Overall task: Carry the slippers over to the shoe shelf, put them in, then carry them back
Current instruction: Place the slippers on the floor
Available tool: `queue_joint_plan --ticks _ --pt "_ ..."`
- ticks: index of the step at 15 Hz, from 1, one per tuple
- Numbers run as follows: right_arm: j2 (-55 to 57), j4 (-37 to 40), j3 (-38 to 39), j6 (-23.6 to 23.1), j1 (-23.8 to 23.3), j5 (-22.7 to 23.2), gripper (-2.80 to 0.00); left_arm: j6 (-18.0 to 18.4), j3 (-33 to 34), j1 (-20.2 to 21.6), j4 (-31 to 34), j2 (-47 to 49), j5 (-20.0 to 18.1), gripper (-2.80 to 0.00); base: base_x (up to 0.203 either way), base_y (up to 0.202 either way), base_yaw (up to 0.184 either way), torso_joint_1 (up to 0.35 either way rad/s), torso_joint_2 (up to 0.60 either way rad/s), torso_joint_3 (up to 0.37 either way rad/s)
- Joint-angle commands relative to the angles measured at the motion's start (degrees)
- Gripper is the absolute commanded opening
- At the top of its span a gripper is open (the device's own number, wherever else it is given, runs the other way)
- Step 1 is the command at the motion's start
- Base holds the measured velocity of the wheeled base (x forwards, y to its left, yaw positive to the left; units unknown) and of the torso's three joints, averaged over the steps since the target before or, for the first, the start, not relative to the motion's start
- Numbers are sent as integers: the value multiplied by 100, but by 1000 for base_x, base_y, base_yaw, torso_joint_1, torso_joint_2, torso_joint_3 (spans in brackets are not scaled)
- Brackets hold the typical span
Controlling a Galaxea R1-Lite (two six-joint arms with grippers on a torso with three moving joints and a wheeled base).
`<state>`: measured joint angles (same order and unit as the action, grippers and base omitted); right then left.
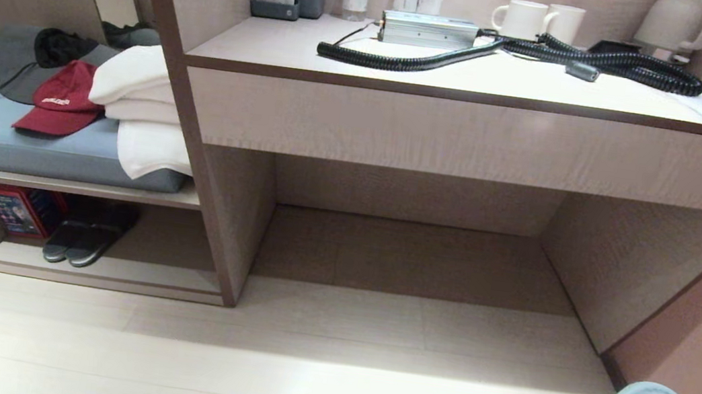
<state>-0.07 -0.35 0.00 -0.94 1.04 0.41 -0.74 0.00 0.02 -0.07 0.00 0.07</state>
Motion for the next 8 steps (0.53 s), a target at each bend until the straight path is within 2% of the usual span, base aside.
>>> queue_joint_plan --ticks 1,8 --pt "7 0 9 -3 2 2 -280 -5 9 -1 -1 0 1 -280 0 0 0 0 2 -198" --pt "7 0 9 -3 2 2 -280 -5 4 3 -1 0 1 -280 0 0 0 2 4 -196"
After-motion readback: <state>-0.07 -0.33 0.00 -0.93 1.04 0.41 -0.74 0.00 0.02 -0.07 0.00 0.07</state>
